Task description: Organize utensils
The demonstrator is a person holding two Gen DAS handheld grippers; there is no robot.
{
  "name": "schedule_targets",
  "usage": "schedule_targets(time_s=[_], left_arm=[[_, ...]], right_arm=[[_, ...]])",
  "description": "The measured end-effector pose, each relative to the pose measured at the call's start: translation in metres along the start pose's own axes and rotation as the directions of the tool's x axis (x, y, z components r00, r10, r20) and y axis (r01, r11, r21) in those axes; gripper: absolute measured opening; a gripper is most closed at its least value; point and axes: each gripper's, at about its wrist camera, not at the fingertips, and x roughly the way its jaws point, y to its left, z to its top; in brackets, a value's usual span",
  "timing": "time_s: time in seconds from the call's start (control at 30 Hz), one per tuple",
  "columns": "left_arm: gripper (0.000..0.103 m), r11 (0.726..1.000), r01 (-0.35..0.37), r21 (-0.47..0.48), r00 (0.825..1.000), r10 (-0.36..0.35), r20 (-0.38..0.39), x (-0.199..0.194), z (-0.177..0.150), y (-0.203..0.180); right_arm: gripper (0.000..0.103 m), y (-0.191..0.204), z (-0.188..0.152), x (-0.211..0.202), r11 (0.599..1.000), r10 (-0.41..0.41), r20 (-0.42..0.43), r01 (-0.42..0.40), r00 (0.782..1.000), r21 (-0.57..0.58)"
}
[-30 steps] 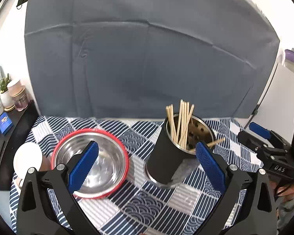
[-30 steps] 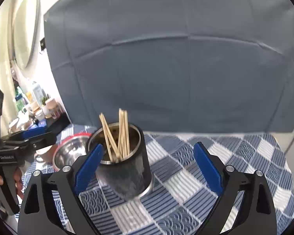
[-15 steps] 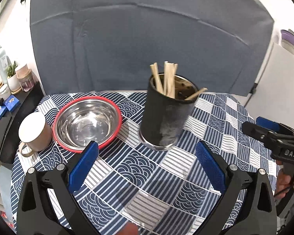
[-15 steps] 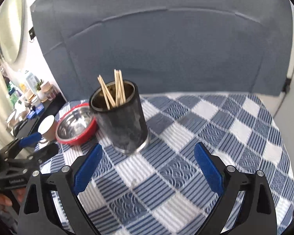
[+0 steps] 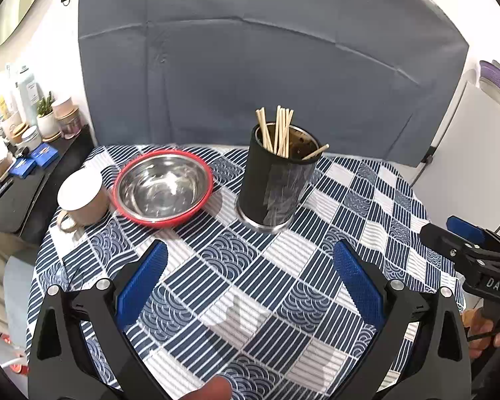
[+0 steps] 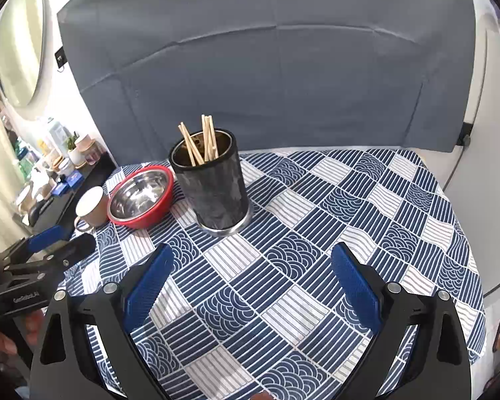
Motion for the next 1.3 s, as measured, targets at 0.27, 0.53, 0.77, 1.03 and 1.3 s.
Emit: schedule_targets(time_s=[0.27,0.53,0.77,1.03,1.3], left_arm=[[0.097,1.0,0.007,-0.029,0.999,-0.008,-0.032,-0.01,-0.006,-0.004],[0.097,0.999,-0.033,0.015,0.999,0.033,-0.014,-0.018,-0.008,-0.015],[0.097,0.999,-0.042,0.023,0.999,0.042,0.007,-0.021,-0.008,-0.016],[0.097,1.0,-0.015,0.011,1.0,0.015,-0.001,-0.019,-0.008,-0.014],[0.097,1.0,-0.003,-0.013,1.0,0.003,-0.017,-0.015,-0.008,-0.008]], right_arm=[[0.091,0.003,-0.007,-0.012,1.0,-0.01,0.007,0.01,1.0,-0.008],[0.092,0.009,-0.011,-0.014,1.0,-0.004,0.017,0.004,1.0,-0.027],[0.092,0.008,-0.008,-0.014,1.0,-0.008,0.027,0.009,1.0,-0.021],[0.092,0.008,-0.01,-0.012,1.0,-0.007,0.018,0.007,1.0,-0.013],[0.092,0.009,-0.009,-0.01,1.0,0.002,0.016,-0.002,1.0,-0.017]])
